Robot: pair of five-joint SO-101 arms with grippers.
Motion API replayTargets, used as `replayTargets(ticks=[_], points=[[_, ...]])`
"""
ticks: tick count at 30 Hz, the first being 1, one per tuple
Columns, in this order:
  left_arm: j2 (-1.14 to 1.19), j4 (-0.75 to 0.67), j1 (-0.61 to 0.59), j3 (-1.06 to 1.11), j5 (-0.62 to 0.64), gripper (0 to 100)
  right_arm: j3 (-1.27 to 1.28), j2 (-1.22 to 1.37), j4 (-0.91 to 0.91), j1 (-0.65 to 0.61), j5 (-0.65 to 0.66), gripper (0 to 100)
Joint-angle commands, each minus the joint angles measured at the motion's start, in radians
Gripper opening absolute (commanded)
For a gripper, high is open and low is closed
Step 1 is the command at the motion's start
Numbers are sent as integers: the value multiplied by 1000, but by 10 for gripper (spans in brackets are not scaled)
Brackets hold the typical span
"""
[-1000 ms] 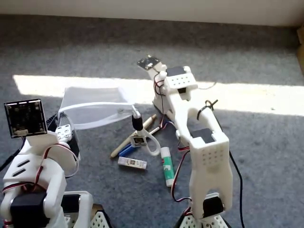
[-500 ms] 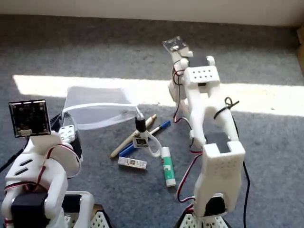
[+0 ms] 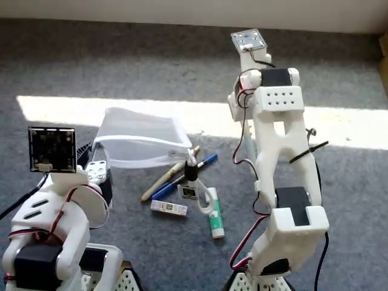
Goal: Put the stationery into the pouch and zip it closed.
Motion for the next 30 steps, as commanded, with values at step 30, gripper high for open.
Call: replayTargets(ticks=[30], points=[[616, -11, 18, -343, 284, 7, 449, -473, -285, 10, -91, 5]])
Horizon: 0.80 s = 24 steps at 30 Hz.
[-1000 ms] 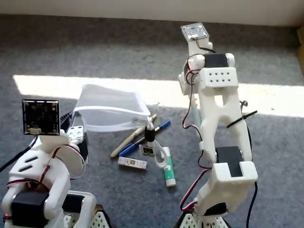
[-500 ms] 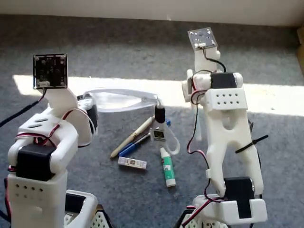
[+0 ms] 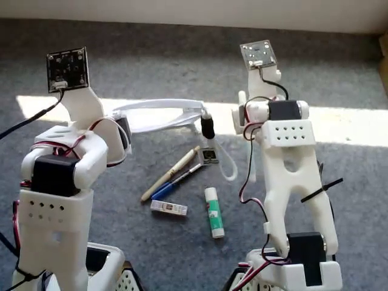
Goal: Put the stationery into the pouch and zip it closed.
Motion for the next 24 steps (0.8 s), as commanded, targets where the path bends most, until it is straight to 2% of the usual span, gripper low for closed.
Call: replayTargets(ticks=[1, 6, 10, 17, 24], points=[[4, -35, -56, 39, 17, 7, -16, -104, -18, 8, -60, 5], [4, -143, -62, 140, 29, 7, -7, -243, -8, 8, -135, 5], [4, -152, -61, 148, 29, 7, -7, -329, 36, -4, -161, 5], [4, -152, -62, 151, 46, 7, -13, -479, 68, -116, -161, 6], [4, -152, -64, 151, 48, 7, -13, -693, 62, -302, -161, 5]])
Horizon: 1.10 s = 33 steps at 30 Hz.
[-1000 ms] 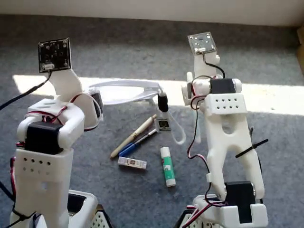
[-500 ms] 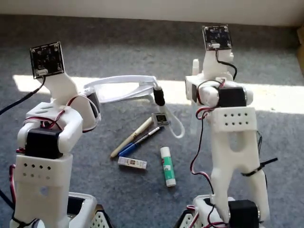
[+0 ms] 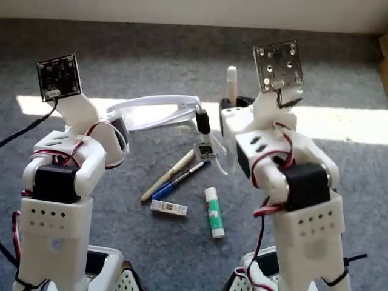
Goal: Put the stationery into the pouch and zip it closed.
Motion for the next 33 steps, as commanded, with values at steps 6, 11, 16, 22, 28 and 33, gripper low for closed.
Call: replayTargets(ticks=[6, 11, 16, 22, 28, 33], points=[[15, -12, -16, 10, 11, 7, -16, -148, -7, -216, -8, 5], [15, -12, -16, 10, 11, 7, -7, -148, -114, -269, -8, 5], [15, -12, -16, 10, 11, 7, -7, -148, -229, -318, -8, 5], [15, -12, -16, 10, 11, 7, 28, -148, -410, -329, -5, 5], [15, -12, -16, 10, 12, 7, 219, -150, -746, -329, -2, 5], [15, -12, -16, 10, 12, 7, 394, -156, -1027, -329, -2, 5]])
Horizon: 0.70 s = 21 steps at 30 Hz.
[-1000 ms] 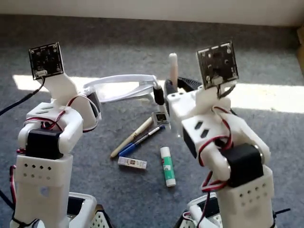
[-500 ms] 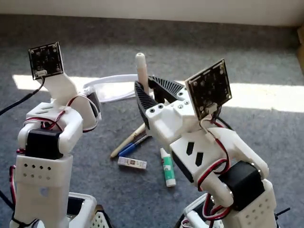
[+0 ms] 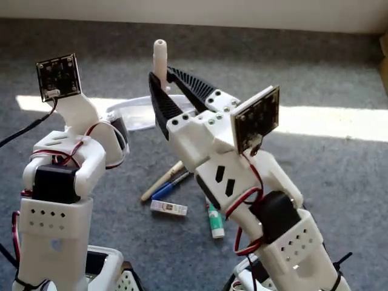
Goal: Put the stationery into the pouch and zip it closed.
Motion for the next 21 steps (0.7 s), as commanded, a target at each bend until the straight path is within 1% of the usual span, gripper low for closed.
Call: replayTargets(ticks=[1, 7, 11, 15, 21], points=[[15, -12, -16, 10, 12, 7, 81, -27, -211, -8, -2, 5], [15, -12, -13, 10, 12, 7, 249, -27, -452, -4, 0, 5], [15, -12, -13, 10, 12, 7, 343, -24, -562, -2, 0, 5], [15, -12, -16, 10, 12, 7, 404, -25, -616, -2, 0, 5], [15, -12, -16, 10, 12, 7, 469, -27, -628, -7, 0, 5]])
